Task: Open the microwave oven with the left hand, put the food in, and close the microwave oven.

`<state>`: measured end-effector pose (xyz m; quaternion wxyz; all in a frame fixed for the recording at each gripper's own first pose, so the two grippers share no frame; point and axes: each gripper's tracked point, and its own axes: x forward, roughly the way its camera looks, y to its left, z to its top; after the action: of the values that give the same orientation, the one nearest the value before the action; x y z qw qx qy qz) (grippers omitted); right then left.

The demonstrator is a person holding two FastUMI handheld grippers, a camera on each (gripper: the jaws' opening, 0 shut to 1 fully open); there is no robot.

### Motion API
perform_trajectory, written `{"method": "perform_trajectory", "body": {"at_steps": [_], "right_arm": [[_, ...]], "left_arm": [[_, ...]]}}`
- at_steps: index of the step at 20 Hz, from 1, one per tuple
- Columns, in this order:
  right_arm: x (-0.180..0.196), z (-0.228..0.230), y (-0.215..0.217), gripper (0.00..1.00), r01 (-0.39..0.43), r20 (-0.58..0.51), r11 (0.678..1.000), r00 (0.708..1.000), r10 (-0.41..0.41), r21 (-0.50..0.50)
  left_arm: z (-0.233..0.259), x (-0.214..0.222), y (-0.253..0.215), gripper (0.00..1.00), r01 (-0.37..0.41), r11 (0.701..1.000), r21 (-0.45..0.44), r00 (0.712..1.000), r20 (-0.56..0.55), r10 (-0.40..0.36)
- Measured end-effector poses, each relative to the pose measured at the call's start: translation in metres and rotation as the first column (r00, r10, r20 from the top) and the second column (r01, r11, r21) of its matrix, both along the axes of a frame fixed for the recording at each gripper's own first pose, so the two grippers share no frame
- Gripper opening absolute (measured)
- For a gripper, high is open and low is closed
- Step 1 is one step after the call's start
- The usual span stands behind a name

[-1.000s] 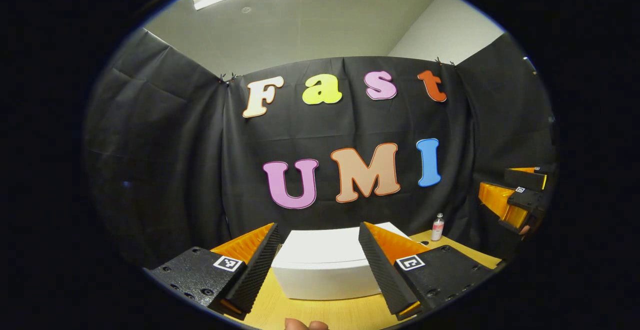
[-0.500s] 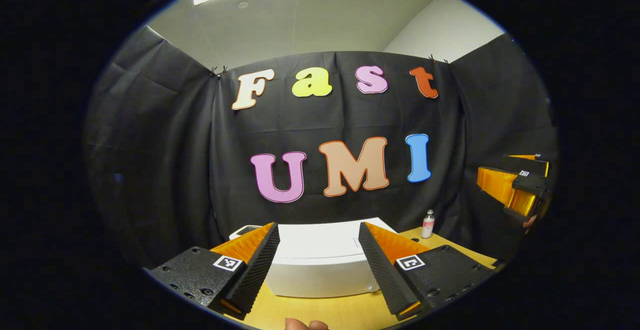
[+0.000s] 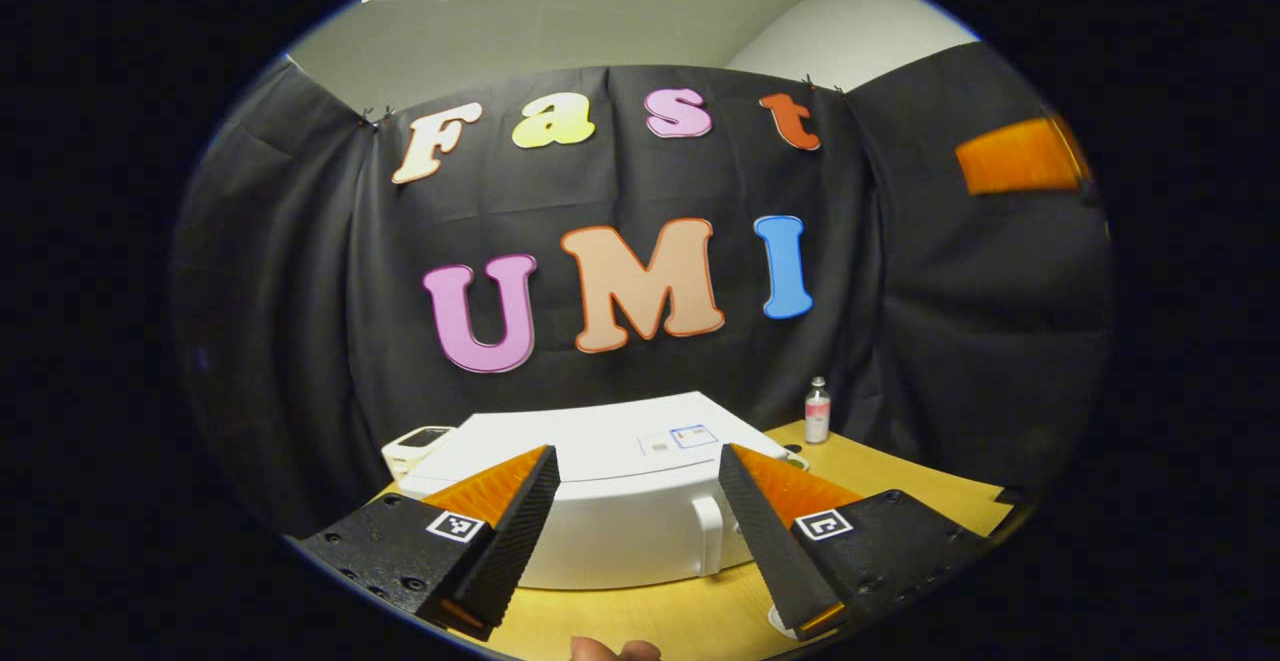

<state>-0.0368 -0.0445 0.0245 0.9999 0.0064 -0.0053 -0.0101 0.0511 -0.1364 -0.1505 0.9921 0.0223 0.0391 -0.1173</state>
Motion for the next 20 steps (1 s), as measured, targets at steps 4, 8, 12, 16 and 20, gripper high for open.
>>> {"method": "perform_trajectory", "body": {"at_steps": [4,8,12,16,20], "right_arm": [[-0.014,0.001,-0.018,0.96,0.044,-0.014,0.999,0.999,-0.045,-0.026],[-0.027,-0.002,-0.035,0.96,0.095,-0.028,0.994,0.995,-0.097,-0.056],[-0.033,-0.002,-0.046,0.96,0.129,-0.028,0.988,0.991,-0.131,-0.08],[-0.034,-0.012,-0.049,0.96,0.135,-0.055,0.987,0.989,-0.14,-0.088],[-0.034,-0.008,-0.05,0.96,0.146,-0.043,0.985,0.988,-0.15,-0.088]], "left_arm": [[-0.067,0.019,-0.03,0.99,0.054,0.996,0.064,0.996,-0.072,-0.05],[-0.131,0.033,-0.046,0.99,0.039,0.999,0.014,0.973,-0.227,-0.035],[-0.161,0.047,-0.05,1.0,-0.008,1.0,0.005,0.949,-0.316,0.009],[-0.167,0.059,-0.058,0.94,0.0,1.0,0.009,0.948,-0.317,0.003],[-0.166,0.063,-0.052,0.26,-0.034,0.999,0.018,0.949,-0.313,0.038]]}}
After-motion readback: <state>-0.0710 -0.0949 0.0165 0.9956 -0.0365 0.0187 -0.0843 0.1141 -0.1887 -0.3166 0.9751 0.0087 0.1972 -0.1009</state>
